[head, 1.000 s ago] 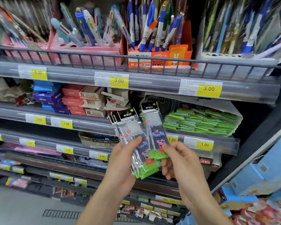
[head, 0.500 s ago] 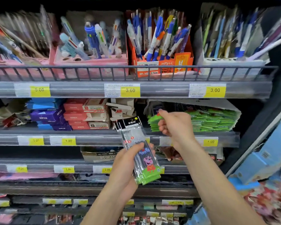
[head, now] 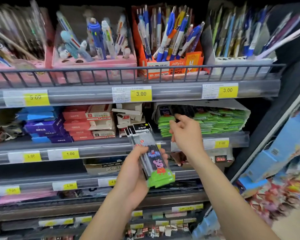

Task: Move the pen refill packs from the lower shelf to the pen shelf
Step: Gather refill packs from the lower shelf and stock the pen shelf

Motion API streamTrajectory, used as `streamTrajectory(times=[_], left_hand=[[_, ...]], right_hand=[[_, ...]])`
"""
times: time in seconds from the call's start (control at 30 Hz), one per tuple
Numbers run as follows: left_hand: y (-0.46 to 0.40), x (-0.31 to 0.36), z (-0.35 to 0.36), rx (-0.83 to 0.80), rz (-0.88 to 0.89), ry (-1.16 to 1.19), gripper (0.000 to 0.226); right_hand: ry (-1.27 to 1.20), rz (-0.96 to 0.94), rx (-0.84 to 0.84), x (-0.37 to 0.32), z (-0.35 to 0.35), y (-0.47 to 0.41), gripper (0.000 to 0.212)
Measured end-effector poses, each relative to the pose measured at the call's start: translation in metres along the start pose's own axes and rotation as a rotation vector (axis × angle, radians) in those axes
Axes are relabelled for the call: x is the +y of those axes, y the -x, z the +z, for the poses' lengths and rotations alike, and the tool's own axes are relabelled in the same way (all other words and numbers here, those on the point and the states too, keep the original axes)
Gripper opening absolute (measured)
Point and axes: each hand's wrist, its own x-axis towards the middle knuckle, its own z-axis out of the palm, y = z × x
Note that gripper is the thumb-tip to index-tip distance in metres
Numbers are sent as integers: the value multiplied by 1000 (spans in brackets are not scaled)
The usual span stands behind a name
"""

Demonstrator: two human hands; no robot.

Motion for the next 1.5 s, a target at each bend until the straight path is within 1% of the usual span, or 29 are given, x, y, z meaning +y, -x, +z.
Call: streamTrajectory(times=[0.07, 0.1, 0.17, 0.23, 0.27, 0.37, 0.47, 0.53, 0.6, 0.7, 0.77, 0.83, 0.93, 1.07, 1.17, 1.27, 1.37, 1.43, 1.5], left_hand=[[0, 1, 0, -29, 13, 3, 36], [0, 2, 0, -42, 16, -6, 38], [1, 3, -1, -57, 16, -66, 37], [-1, 1, -2, -46, 38, -121, 32], [-1, -1, -2, -38, 55, -134, 32], [0, -6, 1, 6, 77, -142, 40], [2, -12, 6, 84, 106, -188, 58], [2, -15, 7, 128, 120, -205, 61], [3, -17, 10, 115, 124, -205, 52], [4, -16, 11, 111, 140, -173, 41], [3, -16, 8, 131, 154, -118, 38], [2, -18, 7, 151, 165, -73, 35], [0, -21, 6, 149, 163, -57, 24], [-1, -24, 9, 134, 126, -86, 17], [-2, -25, 13, 159, 123, -48, 17], [-2, -26, 16, 174, 121, -22, 21], [-2, -28, 19, 181, 106, -5, 21], [-1, -28, 20, 183, 100, 9, 21], [0, -28, 21, 178, 102, 12, 22]], right_hand=[[-52, 2, -18, 1, -10, 19, 42], [-66, 13, -48, 3, -16, 33, 37], [-122, 75, -195, 8, -29, 67, 23], [-238, 189, -373, 7, -38, 95, 22], [-277, 230, -428, 7, -41, 104, 23], [-301, 266, -479, 5, -48, 111, 20], [-280, 238, -460, 2, -56, 107, 22], [-240, 207, -436, 2, -60, 105, 24], [-269, 215, -423, 1, -65, 105, 23], [-449, 299, -390, -4, -78, 100, 19], [-538, 341, -303, -6, -87, 92, 25], [-571, 381, -215, -9, -92, 83, 29], [-601, 453, -133, -10, -91, 68, 17], [-642, 507, -101, -15, -77, 40, 16], [-665, 500, -130, -22, -66, 18, 11], [-575, 460, -159, -29, -50, 0, 10], [-367, 336, -144, -29, -33, -11, 17], [-192, 212, -95, -25, -27, -12, 28], [-73, 115, -76, -18, -27, -5, 48]])
